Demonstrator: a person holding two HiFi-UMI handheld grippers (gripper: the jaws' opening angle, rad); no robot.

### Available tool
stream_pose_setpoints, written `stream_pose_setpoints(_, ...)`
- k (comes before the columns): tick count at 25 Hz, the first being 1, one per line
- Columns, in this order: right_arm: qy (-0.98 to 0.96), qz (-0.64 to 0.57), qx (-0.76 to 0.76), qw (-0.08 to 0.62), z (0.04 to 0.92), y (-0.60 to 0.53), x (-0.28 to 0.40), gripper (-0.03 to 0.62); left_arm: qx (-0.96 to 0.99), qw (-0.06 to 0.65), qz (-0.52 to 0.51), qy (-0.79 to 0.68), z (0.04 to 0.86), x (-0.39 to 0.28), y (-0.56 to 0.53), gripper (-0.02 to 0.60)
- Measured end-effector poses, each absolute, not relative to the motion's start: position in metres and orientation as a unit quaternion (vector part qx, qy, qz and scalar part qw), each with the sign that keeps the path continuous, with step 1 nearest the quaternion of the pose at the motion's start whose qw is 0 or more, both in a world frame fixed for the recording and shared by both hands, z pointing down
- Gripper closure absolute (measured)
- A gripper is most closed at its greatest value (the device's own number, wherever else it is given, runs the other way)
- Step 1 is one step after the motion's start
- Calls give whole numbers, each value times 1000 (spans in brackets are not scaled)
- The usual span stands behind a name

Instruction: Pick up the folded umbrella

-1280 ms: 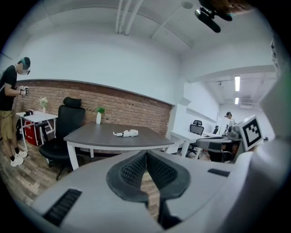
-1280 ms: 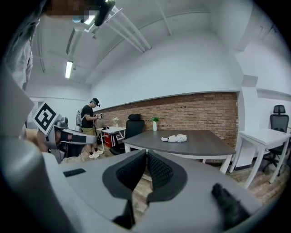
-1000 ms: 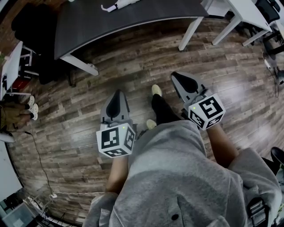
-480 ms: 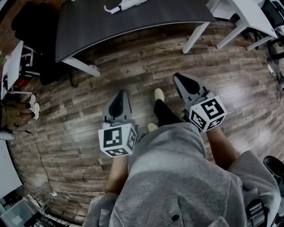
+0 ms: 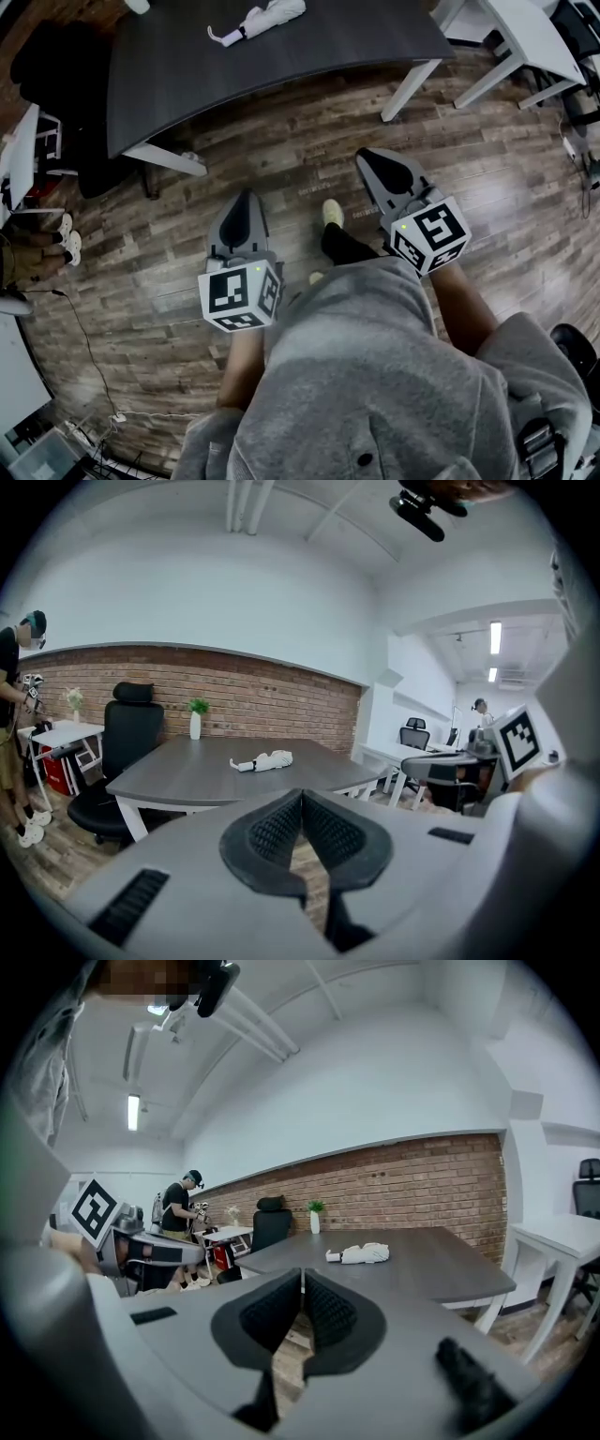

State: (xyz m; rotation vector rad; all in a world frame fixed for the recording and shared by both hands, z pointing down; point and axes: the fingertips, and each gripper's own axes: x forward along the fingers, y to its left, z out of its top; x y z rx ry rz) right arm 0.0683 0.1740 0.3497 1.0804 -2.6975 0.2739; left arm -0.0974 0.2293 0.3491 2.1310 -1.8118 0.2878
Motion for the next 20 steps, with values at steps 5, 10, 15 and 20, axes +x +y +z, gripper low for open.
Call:
stream_pose_setpoints(5,-919,100,368,103,347,135,75,565,746,167,104,-636,348,-92,195,566)
stream_pose_setpoints(10,-920,105,364,99,347,104,75,565,744,168,105,-639,345,-92,167,566)
stream_pose_setpoints(15,-923,105,357,93,343,79,68,565,741,167,110,-641,343,-96,142,566)
stream_pose_setpoints(20,-928,103,347,91,341,58,69,565,739,168,113,-642,344,-91,120,566)
